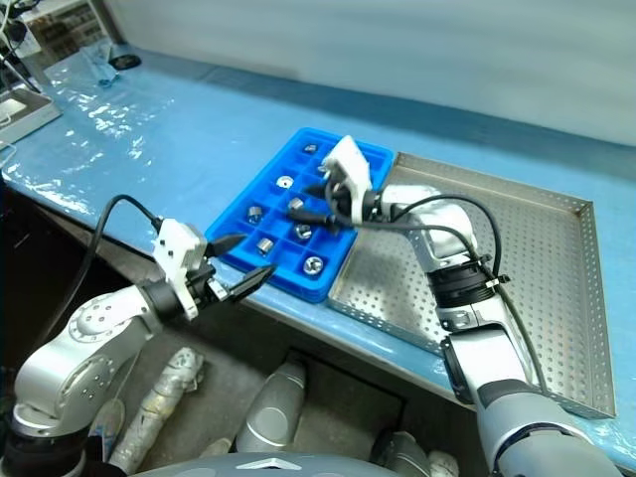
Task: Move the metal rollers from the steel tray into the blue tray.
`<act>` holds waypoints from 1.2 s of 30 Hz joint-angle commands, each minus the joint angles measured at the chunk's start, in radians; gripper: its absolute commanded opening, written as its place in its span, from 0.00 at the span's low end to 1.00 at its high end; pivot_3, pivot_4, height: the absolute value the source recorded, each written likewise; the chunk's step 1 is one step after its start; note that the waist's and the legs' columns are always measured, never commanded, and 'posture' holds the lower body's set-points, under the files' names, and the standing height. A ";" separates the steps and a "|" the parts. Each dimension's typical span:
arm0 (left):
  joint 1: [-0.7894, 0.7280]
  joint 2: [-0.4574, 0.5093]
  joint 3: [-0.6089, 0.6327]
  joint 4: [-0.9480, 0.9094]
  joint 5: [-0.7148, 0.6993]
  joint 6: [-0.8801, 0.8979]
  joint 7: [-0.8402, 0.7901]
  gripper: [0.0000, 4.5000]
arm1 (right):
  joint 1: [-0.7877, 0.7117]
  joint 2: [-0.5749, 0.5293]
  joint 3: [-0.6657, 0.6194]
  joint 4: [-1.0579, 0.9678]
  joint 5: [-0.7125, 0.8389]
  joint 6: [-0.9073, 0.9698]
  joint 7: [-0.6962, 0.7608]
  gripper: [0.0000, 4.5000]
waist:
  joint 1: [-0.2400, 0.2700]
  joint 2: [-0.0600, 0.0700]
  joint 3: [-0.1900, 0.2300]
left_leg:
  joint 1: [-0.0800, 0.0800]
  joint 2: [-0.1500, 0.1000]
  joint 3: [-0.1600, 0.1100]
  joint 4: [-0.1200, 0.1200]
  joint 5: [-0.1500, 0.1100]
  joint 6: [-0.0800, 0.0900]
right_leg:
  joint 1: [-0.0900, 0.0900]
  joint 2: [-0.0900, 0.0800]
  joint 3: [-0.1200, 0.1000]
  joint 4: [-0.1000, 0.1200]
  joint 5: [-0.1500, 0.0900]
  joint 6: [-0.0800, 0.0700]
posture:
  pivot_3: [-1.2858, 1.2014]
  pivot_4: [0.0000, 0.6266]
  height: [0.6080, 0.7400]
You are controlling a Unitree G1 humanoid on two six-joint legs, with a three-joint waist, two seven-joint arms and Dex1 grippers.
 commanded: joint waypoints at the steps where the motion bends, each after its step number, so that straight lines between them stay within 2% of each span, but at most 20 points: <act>1: -0.086 -0.060 -0.054 0.063 0.045 -0.065 0.036 1.00 | 0.091 0.020 -0.165 -0.078 0.036 -0.050 -0.160 0.83 | -0.002 0.000 0.000 | 0.000 0.000 0.000 0.000 0.000 0.000 | 0.001 0.000 0.000 0.000 0.000 0.001 | 0.73 0.24 1.00; 3: -0.127 -0.102 -0.083 0.120 0.055 -0.086 0.036 1.00 | 0.184 0.000 -0.181 -0.155 0.045 -0.035 -0.167 0.83 | -0.006 0.000 0.000 | 0.000 0.000 0.000 0.001 0.000 0.000 | 0.001 0.000 0.000 0.000 0.001 0.002 | 0.72 0.24 1.00; 7: -0.200 -0.140 -0.121 0.242 0.061 -0.168 -0.041 1.00 | 0.355 -0.042 -0.185 -0.328 0.073 -0.010 -0.164 1.00 | -0.051 0.000 0.000 | 0.000 -0.001 0.000 0.001 0.002 -0.003 | 0.000 0.000 0.001 0.000 0.004 0.005 | 0.69 0.24 1.00; 11: -0.325 -0.130 -0.142 0.447 0.150 -0.318 -0.112 1.00 | 0.470 -0.129 -0.175 -0.422 0.018 -0.088 -0.151 1.00 | -0.110 0.000 0.000 | -0.001 -0.001 0.001 0.000 0.005 -0.008 | -0.001 0.001 0.002 -0.001 0.005 0.005 | 0.65 0.24 1.00; 16: -0.497 -0.144 -0.169 0.730 0.241 -0.533 -0.209 1.00 | 0.585 -0.165 -0.231 -0.507 0.051 -0.097 -0.177 1.00 | -0.173 0.000 0.000 | 0.000 -0.001 0.001 0.000 0.005 -0.009 | -0.001 0.001 0.003 -0.001 0.004 0.008 | 0.62 0.24 1.00; 19: -0.542 -0.166 -0.177 0.826 0.249 -0.619 -0.281 1.00 | 0.637 -0.163 -0.252 -0.544 0.073 -0.092 -0.192 1.00 | -0.208 0.000 0.000 | -0.001 -0.002 0.002 0.000 0.005 -0.008 | -0.001 0.000 0.003 -0.002 0.004 0.008 | 0.60 0.24 1.00; 23: -0.544 -0.185 -0.192 0.889 0.243 -0.691 -0.381 1.00 | 0.678 -0.155 -0.286 -0.559 0.115 -0.079 -0.217 1.00 | -0.254 0.000 0.000 | -0.002 -0.002 0.002 0.000 0.005 -0.008 | -0.001 0.000 0.002 -0.003 0.007 0.002 | 0.59 0.24 1.00; 28: -0.526 -0.199 -0.158 0.907 0.224 -0.706 -0.403 1.00 | 0.678 -0.147 -0.281 -0.563 0.110 -0.102 -0.264 1.00 | -0.305 0.000 0.000 | -0.003 -0.002 0.002 0.000 0.005 -0.007 | -0.002 0.000 0.001 -0.003 0.006 -0.001 | 0.58 0.24 1.00; 36: -0.508 -0.182 -0.147 0.907 0.239 -0.720 -0.406 1.00 | 0.683 -0.121 -0.241 -0.534 0.100 -0.145 -0.281 1.00 | -0.337 -0.001 0.000 | -0.005 -0.001 0.002 0.000 0.005 -0.007 | -0.002 -0.001 -0.001 -0.005 0.005 -0.002 | 0.59 0.24 1.00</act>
